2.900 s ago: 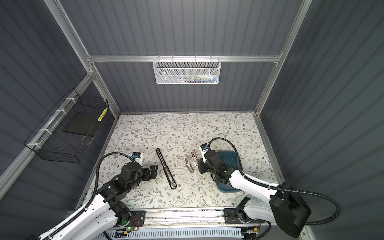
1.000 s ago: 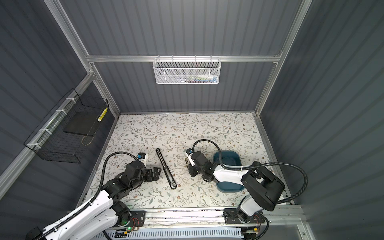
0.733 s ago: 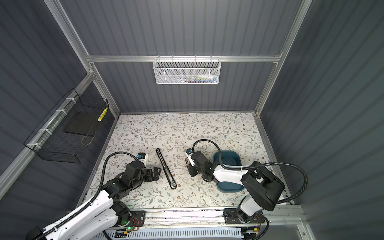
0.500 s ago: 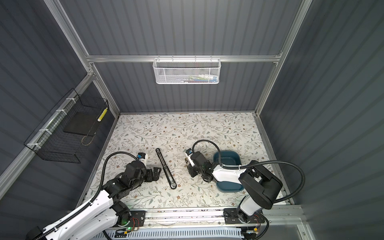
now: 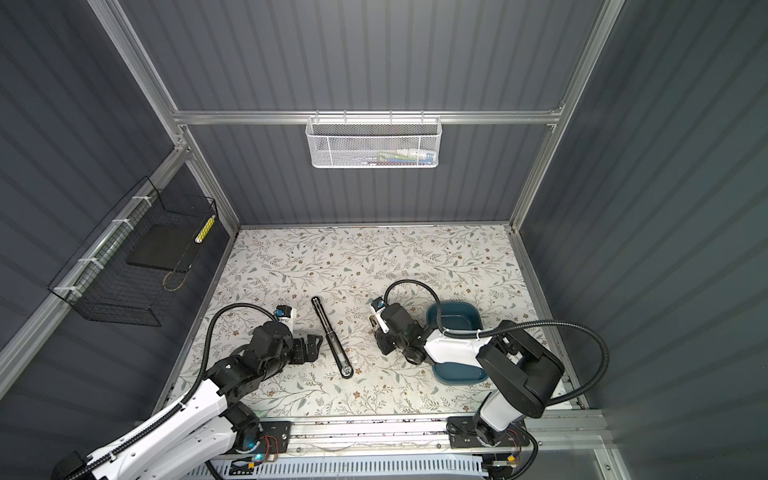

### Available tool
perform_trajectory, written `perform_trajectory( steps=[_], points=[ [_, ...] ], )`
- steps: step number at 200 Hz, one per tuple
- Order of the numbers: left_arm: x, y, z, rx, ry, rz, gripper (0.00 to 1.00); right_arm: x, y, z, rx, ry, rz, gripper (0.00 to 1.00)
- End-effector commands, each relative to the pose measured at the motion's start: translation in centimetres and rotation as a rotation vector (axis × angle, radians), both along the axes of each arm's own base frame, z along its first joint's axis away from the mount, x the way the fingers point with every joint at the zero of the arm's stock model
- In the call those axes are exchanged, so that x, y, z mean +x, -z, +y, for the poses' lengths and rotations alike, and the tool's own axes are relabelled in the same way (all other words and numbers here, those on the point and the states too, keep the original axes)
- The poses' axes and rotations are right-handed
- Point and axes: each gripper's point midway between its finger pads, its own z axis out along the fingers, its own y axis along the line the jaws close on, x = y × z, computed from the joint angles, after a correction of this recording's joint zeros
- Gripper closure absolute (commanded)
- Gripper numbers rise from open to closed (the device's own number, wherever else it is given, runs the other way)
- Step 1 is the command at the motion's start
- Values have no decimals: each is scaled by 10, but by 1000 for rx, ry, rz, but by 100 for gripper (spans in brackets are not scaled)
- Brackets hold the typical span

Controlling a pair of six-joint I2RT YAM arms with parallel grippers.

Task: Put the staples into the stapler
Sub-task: 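Lower the staple strip into the beige stapler's open channel with the right gripper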

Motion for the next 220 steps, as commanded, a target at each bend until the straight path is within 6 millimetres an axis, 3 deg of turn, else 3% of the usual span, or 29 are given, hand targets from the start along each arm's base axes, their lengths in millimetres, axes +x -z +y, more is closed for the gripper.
perform_trajectory(
  steps=[1, 92, 171, 220],
  points=[
    [3, -4, -1, -3, -5, -18, 0, 4, 4, 1, -16, 13, -4, 87],
    [3, -4, -1, -2, -5, -20, 1, 1, 6, -4, -21, 26, -2, 88],
    [3, -4, 0, -2, -9, -20, 0, 4, -21, -1, 2, 4, -54, 87],
    [3, -4, 0, 0, -10, -20, 1, 5, -10, -1, -26, -4, -41, 87]
  ],
)
